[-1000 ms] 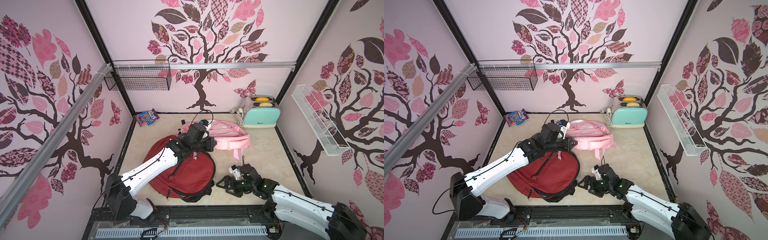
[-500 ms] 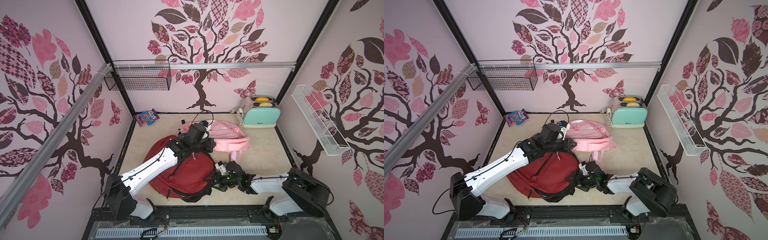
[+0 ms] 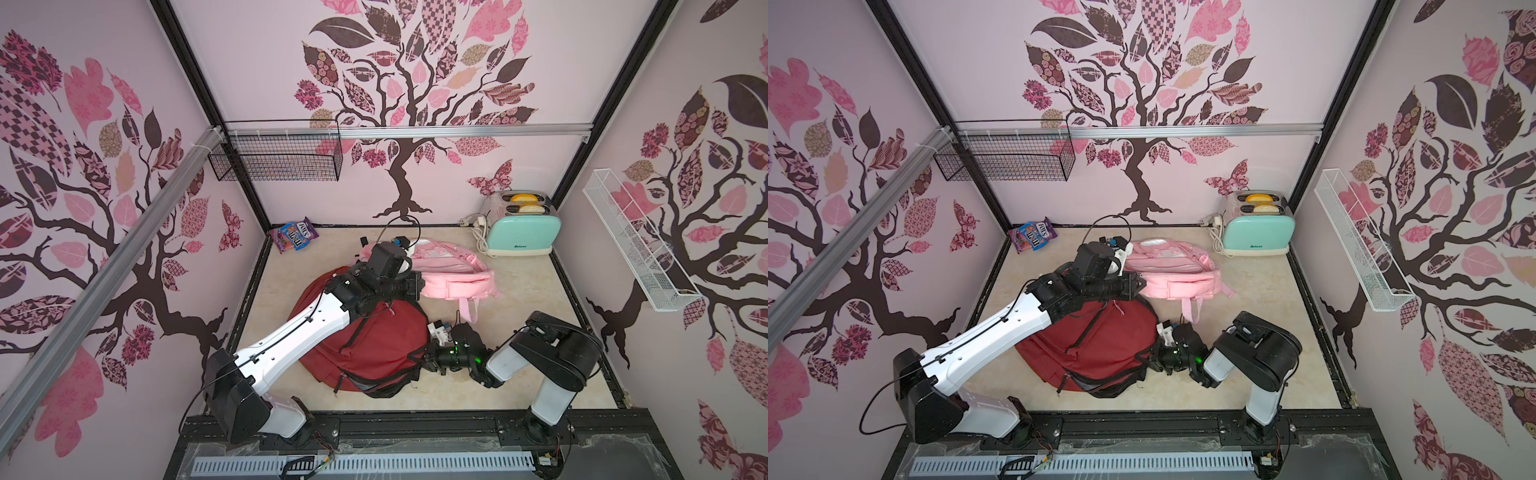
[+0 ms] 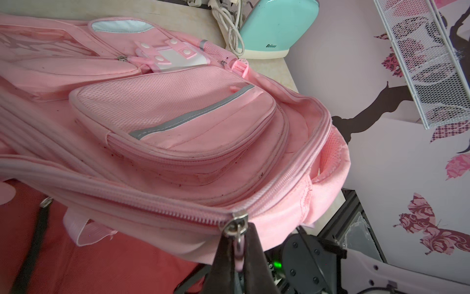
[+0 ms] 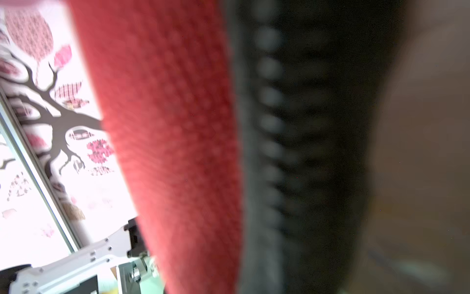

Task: Zip up the backpack
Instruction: Move the backpack to the center of the board.

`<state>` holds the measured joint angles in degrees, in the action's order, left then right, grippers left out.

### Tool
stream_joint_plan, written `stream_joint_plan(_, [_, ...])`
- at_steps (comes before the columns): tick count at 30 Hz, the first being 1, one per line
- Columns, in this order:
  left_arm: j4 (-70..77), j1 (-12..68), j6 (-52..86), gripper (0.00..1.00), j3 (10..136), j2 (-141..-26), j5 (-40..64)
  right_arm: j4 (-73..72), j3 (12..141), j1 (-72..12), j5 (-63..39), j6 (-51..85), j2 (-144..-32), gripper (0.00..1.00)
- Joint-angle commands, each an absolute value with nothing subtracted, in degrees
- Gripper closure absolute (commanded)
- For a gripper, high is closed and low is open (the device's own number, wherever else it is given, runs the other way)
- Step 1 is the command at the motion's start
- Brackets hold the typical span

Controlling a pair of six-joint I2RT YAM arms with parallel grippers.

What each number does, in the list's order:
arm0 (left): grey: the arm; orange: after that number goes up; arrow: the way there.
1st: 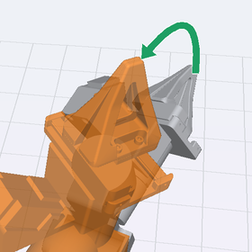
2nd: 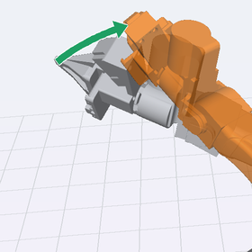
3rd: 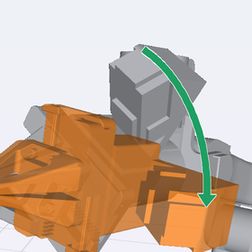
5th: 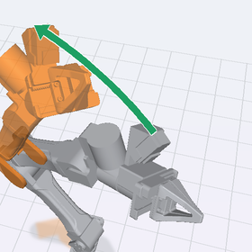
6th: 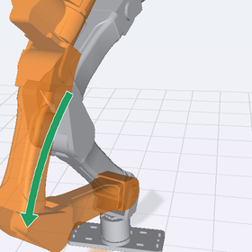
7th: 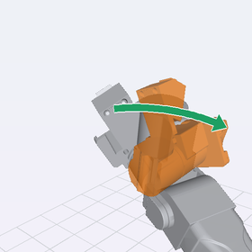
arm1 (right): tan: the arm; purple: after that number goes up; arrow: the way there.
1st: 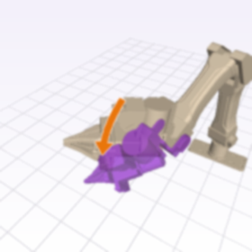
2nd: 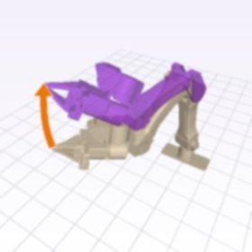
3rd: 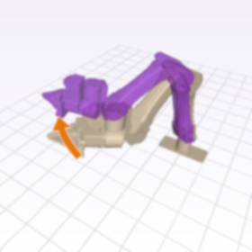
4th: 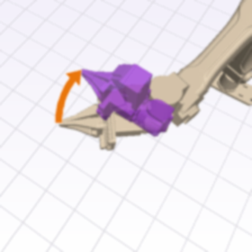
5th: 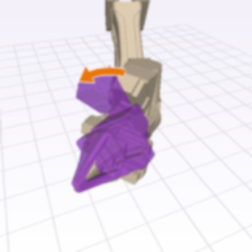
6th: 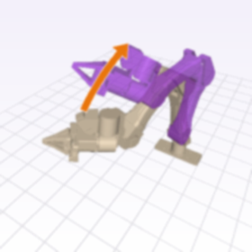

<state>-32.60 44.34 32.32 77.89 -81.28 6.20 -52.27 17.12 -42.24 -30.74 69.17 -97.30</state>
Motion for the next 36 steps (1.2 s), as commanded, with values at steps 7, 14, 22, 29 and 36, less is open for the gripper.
stream_joint_plan(7, [-33.62,44.21,28.63,1.00,80.50,-73.00,0.20,6.26,20.37,-32.48,-1.80,58.43,-54.98,1.00])
stream_joint_plan(14, [-36.09,44.71,29.21,1.00,79.02,-68.21,0.54,15.75,28.63,-21.27,-8.34,51.61,-59.32,1.00])
stream_joint_plan(22, [-41.41,51.68,32.14,1.00,67.66,-58.93,-6.01,10.41,41.49,-18.43,-18.21,45.64,-77.21,1.00])
stream_joint_plan(29, [-32.96,57.40,40.20,1.00,50.25,-55.45,-3.20,18.62,62.09,-18.71,-31.80,35.82,-94.82,1.00])
stream_joint_plan(36, [-14.66,58.00,41.95,1.00,41.03,-60.30,3.65,29.42,68.20,-16.99,-28.22,30.36,-97.50,0.86])
